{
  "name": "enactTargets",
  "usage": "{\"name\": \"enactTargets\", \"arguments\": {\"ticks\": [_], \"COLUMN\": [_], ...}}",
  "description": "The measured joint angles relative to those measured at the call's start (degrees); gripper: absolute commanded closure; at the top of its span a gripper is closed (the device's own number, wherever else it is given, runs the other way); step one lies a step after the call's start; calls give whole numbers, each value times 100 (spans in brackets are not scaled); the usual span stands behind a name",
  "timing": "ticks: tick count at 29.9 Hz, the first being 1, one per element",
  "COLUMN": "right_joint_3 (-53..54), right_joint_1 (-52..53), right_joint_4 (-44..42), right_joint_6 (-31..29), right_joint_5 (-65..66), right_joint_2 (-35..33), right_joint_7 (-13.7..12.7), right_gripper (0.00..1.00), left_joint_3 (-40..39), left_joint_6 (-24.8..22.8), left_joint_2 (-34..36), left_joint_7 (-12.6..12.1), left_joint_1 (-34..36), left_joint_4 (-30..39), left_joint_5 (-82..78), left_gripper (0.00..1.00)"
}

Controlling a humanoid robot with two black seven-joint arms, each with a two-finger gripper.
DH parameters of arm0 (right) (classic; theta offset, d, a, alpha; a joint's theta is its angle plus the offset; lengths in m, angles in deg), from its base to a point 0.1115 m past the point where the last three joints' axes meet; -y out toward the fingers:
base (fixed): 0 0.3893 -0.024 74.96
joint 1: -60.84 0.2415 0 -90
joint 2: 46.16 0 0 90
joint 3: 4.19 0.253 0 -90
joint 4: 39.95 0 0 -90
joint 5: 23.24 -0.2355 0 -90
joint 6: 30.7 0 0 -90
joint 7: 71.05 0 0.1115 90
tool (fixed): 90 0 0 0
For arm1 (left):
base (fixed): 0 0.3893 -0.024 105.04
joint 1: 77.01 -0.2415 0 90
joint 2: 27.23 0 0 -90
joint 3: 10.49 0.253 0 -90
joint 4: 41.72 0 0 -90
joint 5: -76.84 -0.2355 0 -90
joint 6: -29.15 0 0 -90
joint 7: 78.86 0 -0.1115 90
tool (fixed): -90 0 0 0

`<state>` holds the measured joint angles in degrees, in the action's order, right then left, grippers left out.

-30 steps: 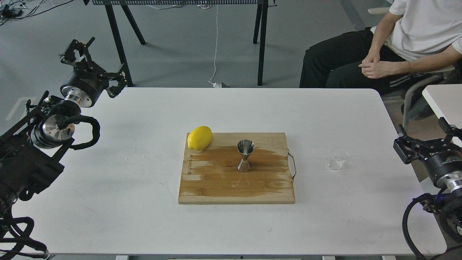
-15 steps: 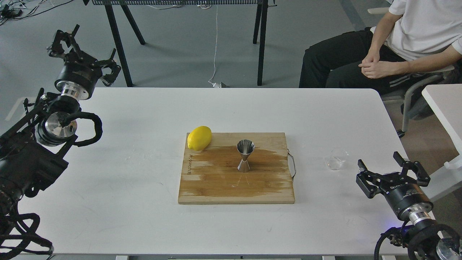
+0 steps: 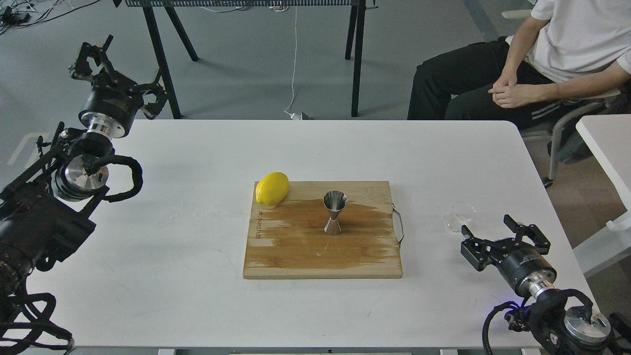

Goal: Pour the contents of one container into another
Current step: 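Reach the right gripper to the small clear glass and grasp it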

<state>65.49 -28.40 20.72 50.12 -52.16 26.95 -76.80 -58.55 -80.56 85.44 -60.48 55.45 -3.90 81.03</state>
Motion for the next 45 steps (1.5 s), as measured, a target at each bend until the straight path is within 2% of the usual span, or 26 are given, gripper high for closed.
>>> {"name": "enactTargets", "arguments": {"ticks": [9, 13, 23, 29, 35, 45], "right_joint_3": [-223, -244, -243, -231, -242, -155], "right_joint_1": [502, 667, 795, 919, 938, 1027], "right_joint_4": [-525, -805, -879, -1011, -1104, -1334], "right_joint_6": [406, 381, 328, 259, 191, 182], "right_joint_5": [9, 10, 18, 18, 18, 18], "right_joint_2": [217, 371, 491, 518, 643, 754], "right_joint_7": [-8, -6, -4, -3, -5, 22], "right_gripper": [1, 7, 23, 24, 40, 47], "left_joint_3": [17, 17, 2, -3, -21, -27], "left_joint_6": [2, 2, 1, -5, -6, -6], "left_joint_2": [9, 10, -7, 15, 26, 59], "left_joint_7": [4, 8, 8, 8, 8, 9], "left_joint_1": [52, 52, 52, 62, 77, 78], "left_joint_4": [-3, -3, -3, -3, -3, -3], "left_joint_5": [-5, -5, -5, -5, -5, -5], "left_gripper": [0, 0, 0, 0, 0, 0]}}
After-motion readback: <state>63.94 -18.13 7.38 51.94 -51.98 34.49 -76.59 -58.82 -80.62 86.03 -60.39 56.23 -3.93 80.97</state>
